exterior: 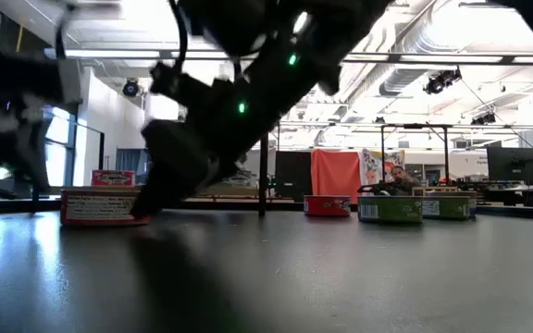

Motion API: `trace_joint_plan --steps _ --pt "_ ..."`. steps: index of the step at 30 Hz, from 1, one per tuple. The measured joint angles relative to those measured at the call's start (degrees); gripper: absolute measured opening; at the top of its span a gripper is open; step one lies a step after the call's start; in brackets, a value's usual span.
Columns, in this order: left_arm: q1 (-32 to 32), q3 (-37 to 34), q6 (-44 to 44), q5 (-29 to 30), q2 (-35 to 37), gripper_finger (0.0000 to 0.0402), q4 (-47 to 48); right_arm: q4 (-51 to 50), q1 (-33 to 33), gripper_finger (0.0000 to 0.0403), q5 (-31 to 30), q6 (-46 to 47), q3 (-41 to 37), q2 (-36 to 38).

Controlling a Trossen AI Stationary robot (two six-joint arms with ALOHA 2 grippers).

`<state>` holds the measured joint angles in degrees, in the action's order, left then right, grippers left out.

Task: Stack canned seafood by type on shelf
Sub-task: Put the red tuna can on the shelf aligned with the other red tuna can

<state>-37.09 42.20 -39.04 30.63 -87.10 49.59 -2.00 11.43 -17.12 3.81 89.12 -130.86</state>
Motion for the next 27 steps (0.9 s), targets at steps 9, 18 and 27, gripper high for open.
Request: trace_joint_plan --steps 9,18,27 --pt "6.30 -8.20 14.22 -4.61 0.91 0.0000 -21.35 10.23 -4.03 0.0309 8.82 -3.01 -0.10 -3.86" --pt "6.66 -4.42 25.34 -3.75 0.65 0.0000 -19.13 11.26 -3.06 0.0309 8.34 -4.82 -0.17 -3.92" --pt "1.55 -1.84 26.87 1.37 0.65 0.0000 -17.20 8.85 2.14 0.0296 -2.63 -0.09 -0.10 -3.72"
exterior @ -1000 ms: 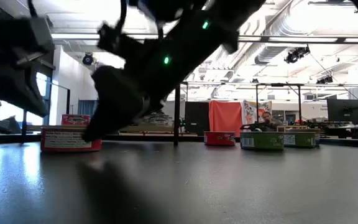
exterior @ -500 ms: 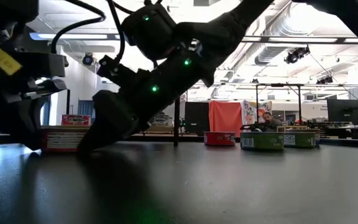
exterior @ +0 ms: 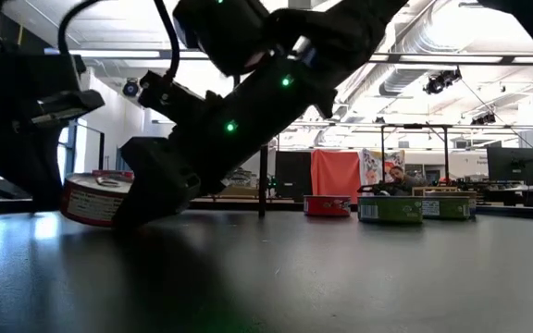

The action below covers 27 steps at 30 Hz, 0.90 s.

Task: Stack canned seafood by type on shelf
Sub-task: Put the red tuna can on the shelf aligned with the other red tuna can

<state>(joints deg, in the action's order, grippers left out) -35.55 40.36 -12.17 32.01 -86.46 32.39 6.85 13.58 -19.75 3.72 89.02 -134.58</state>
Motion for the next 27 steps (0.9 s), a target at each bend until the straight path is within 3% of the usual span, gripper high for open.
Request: trace_joint_plan --steps 4,17,27 --pt "-1.77 0.24 -0.81 0.51 0.09 0.0000 -1.38 -1.75 1.54 0.0292 -1.87 3.78 0.14 0.10" --pt "-2.74 0.42 0.15 0.74 0.22 0.0003 -3.07 -4.84 1.80 0.0291 1.67 12.99 0.32 0.32" --pt "-2.79 0.56 2.85 0.17 0.28 0.0085 -2.90 -7.32 0.92 0.0290 3.99 16.64 0.43 0.37"
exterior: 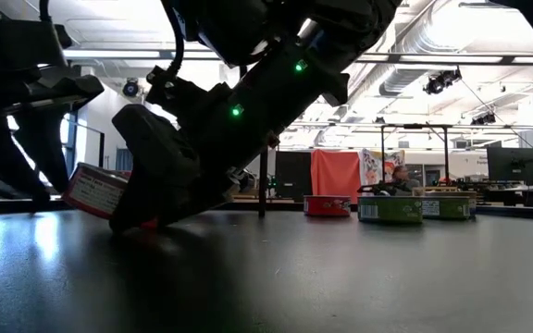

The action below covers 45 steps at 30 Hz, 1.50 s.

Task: Stack canned seafood by type on shelf
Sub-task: Put the red tuna can on the shelf aligned with the other red tuna can

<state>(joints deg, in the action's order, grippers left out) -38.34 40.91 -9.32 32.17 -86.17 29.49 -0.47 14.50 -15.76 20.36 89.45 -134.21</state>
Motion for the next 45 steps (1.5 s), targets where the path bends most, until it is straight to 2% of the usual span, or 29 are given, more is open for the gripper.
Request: trace_joint_plan --steps 5,10,23,28,36,45 --pt "-0.03 0.06 -0.01 -0.17 0.04 0.0128 0.56 -0.14 -0.19 0.0291 0.00 0.47 -0.01 -0.04" --pt "-0.03 0.06 -0.03 0.10 0.09 0.0144 0.80 -0.26 -0.24 0.0291 0.00 1.64 -0.09 -0.04" --pt "-1.88 0.00 -0.05 6.46 0.09 0.0144 -0.10 -0.69 0.14 0.0291 -0.62 1.68 -0.21 -0.04" --pt "-3.33 1.29 0.54 8.22 0.07 0.0133 -0.39 -1.83 0.14 0.0291 -0.19 1.44 -0.15 -0.02" --pt "-3.21 1.78 2.38 9.36 0.04 0.0122 -1.41 -5.35 -0.02 0.0291 2.32 2.39 -0.20 1.67" --pt "-1.24 1.78 8.84 9.93 0.04 0.0122 -8.08 -10.89 -1.45 0.0291 7.29 3.03 -0.26 3.54"
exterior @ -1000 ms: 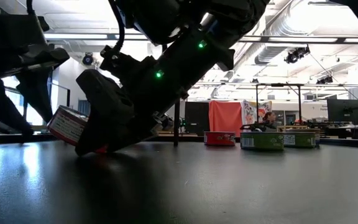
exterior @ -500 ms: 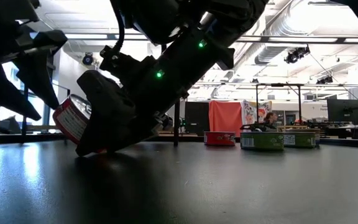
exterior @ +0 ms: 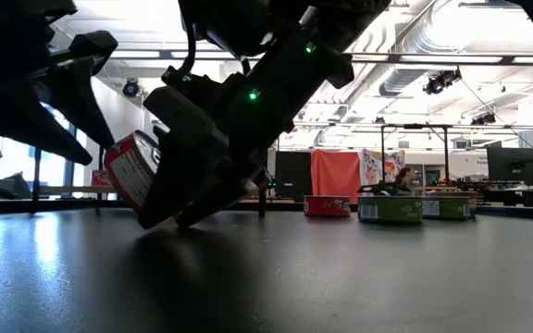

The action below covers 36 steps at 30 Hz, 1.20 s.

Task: Stack canned seafood by type on shelf
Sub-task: Put the red tuna can on the shelf aligned with the other red tuna can

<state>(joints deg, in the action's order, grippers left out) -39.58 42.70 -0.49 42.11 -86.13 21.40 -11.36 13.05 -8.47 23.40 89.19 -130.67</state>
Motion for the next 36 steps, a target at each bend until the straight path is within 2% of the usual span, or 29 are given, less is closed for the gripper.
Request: trace_joint_plan --steps 14,28,36 --pt "2.49 0.00 7.44 0.12 0.04 0.0122 -9.73 -5.19 -0.34 0.0291 0.77 -1.18 0.04 0.64" --pt "3.26 -0.02 5.31 -4.52 -0.07 0.0122 -9.38 -9.18 1.66 0.0291 -0.64 -0.18 0.09 0.72" --pt "3.66 -0.05 6.18 -5.37 -2.23 0.0122 -13.05 -9.30 1.63 0.0291 -0.79 -0.04 0.09 0.72"
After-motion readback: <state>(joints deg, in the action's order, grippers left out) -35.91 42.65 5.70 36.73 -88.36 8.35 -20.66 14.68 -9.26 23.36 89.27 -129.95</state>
